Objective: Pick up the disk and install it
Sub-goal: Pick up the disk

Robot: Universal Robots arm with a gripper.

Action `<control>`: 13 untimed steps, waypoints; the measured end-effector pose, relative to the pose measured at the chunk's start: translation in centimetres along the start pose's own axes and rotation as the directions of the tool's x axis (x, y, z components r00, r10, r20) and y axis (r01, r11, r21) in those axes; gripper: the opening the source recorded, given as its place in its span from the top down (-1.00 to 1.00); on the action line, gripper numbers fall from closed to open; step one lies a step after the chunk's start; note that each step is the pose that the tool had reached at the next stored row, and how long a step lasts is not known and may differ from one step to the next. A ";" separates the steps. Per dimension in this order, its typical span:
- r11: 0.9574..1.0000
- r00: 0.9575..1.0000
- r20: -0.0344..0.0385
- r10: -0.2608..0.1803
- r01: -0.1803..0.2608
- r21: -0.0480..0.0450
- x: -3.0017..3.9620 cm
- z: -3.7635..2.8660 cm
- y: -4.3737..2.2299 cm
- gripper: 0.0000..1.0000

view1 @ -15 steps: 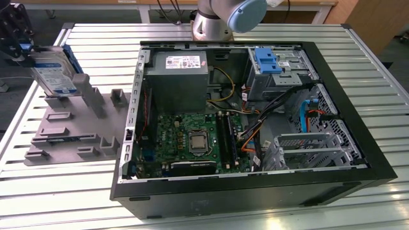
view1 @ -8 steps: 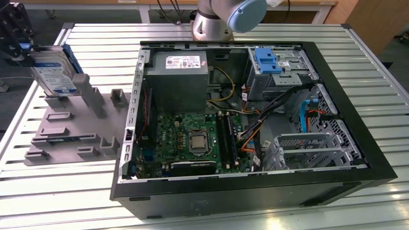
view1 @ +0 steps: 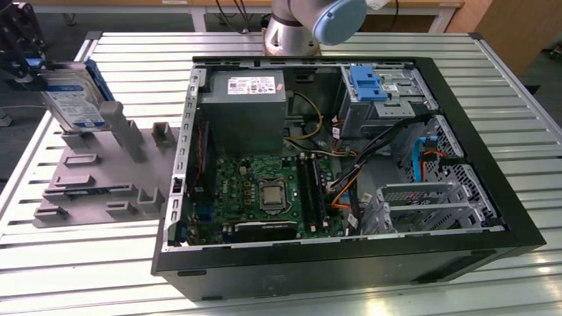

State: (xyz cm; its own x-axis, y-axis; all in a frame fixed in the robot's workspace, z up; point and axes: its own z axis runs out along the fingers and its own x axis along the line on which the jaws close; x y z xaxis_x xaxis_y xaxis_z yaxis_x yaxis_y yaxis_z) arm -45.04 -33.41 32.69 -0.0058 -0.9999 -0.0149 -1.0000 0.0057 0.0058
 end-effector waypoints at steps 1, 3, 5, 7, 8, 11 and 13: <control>1.000 1.000 0.000 0.000 0.000 0.000 0.00 -0.01 0.00 0.27; 1.000 1.000 0.000 0.000 0.000 0.000 0.00 -0.05 0.00 0.27; 1.000 1.000 0.000 0.000 0.000 0.000 0.00 -0.15 0.00 0.27; 1.000 1.000 0.000 0.000 0.000 0.000 0.00 -0.18 0.00 0.27; 1.000 1.000 0.000 0.000 0.000 0.000 0.00 -0.20 0.00 0.27; 1.000 1.000 0.000 0.000 0.000 0.000 0.00 -0.28 0.00 0.27; 1.000 1.000 0.000 0.000 0.000 0.000 -0.01 -0.33 0.00 0.27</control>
State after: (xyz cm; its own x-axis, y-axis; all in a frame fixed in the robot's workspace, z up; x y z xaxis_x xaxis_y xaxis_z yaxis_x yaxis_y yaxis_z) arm -45.04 -33.41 33.02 -0.0059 -0.9999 -0.0149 -1.0000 0.0058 0.0057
